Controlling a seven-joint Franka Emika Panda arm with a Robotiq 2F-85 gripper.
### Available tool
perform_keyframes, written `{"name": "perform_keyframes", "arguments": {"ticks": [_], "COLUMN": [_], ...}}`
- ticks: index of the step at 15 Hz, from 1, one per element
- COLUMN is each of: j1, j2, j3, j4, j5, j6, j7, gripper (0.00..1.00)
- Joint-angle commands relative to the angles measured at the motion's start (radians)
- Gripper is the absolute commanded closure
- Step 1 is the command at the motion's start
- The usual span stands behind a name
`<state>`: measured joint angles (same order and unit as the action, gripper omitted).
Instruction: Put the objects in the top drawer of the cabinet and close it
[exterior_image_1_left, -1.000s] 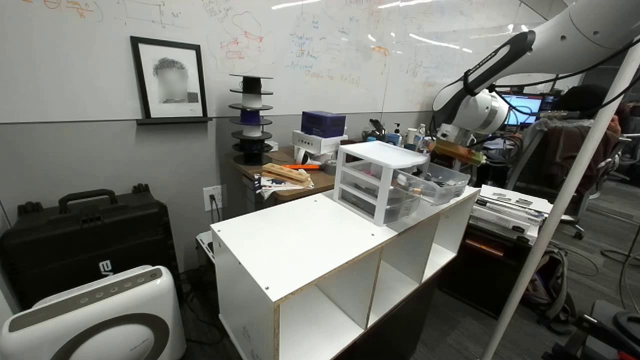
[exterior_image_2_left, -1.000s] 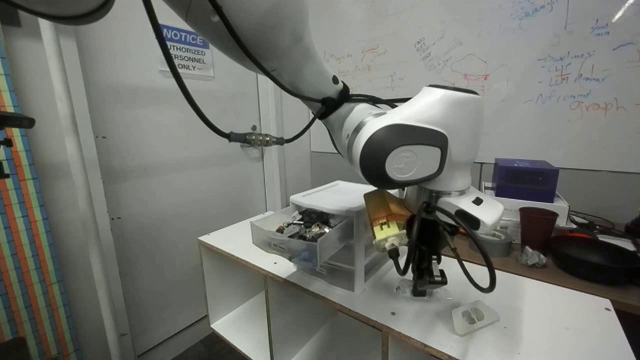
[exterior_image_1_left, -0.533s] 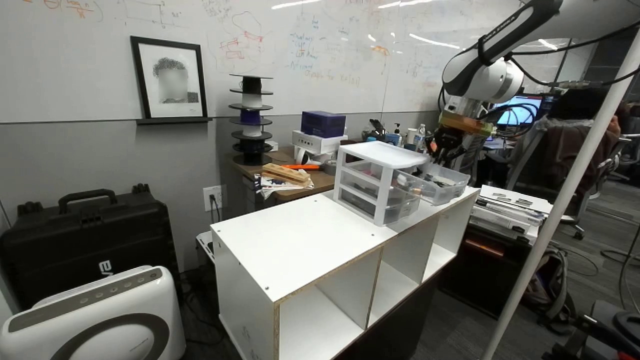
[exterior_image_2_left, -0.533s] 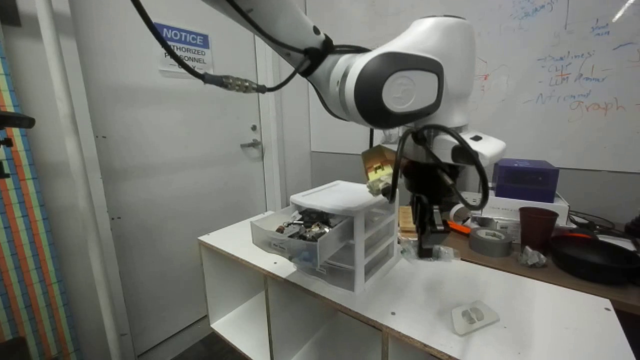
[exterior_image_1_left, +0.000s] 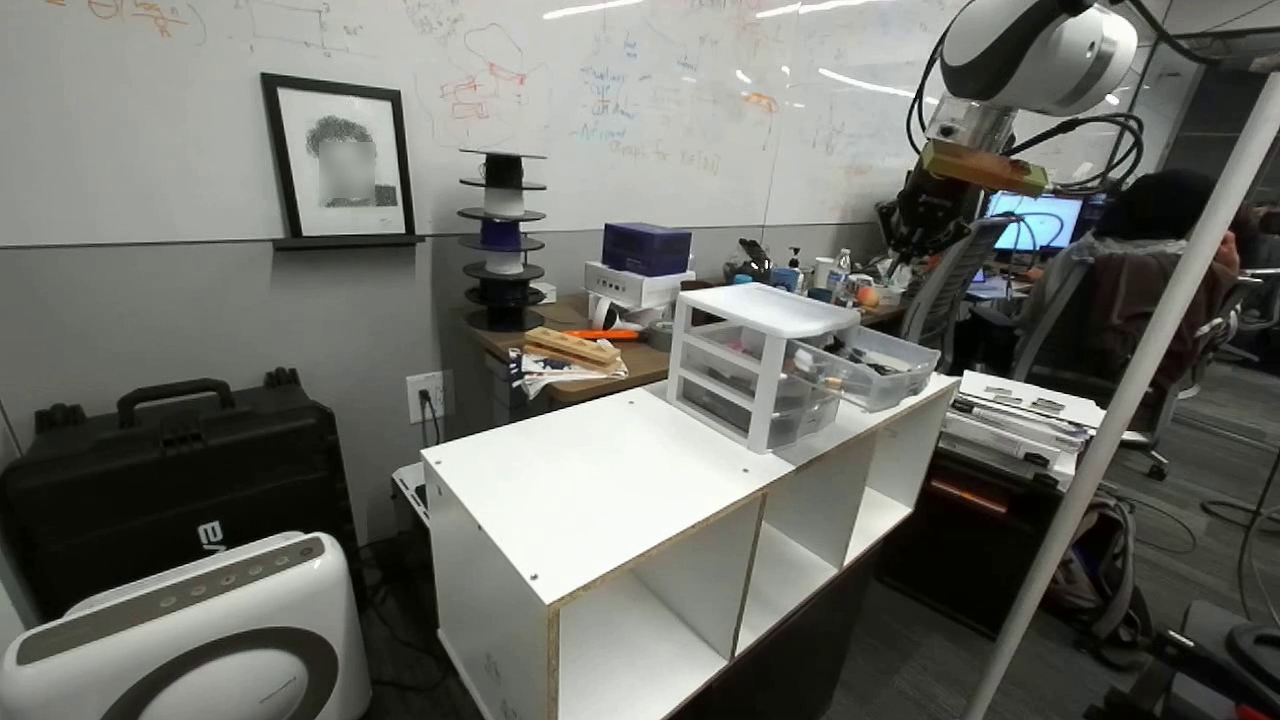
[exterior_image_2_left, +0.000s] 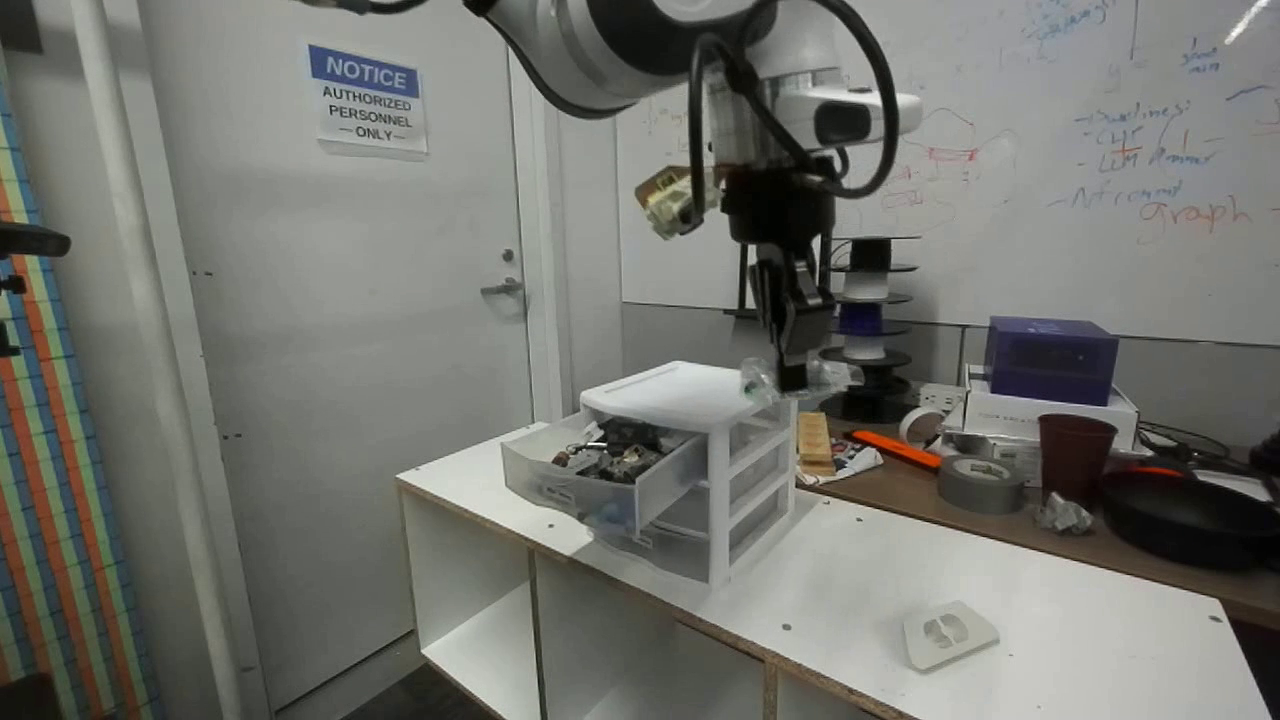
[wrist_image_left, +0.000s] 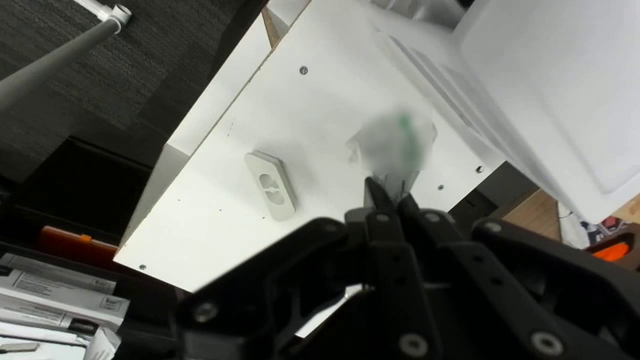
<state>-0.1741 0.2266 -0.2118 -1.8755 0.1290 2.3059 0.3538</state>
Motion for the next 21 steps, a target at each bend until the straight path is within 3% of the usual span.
{"name": "perform_keyframes", "arguments": {"ticks": [1, 5, 9, 21], "j1": [0.042, 0.082, 0.119, 0.15], "j2": [-0.185, -0.256, -0.207, -0.158], "j3": [0.03, 0.09, 0.145, 0.167], "j4": [-0.171, -0.268, -0.299, -0.34], "j5": [-0.062, -0.106, -0.101, -0.155], "j6": [0.026, 0.052, 0.122, 0.131], "j7": [-0.052, -0.096, -0.116, -0.151], "gripper": [0.96, 0.97, 0.97, 0.97]}}
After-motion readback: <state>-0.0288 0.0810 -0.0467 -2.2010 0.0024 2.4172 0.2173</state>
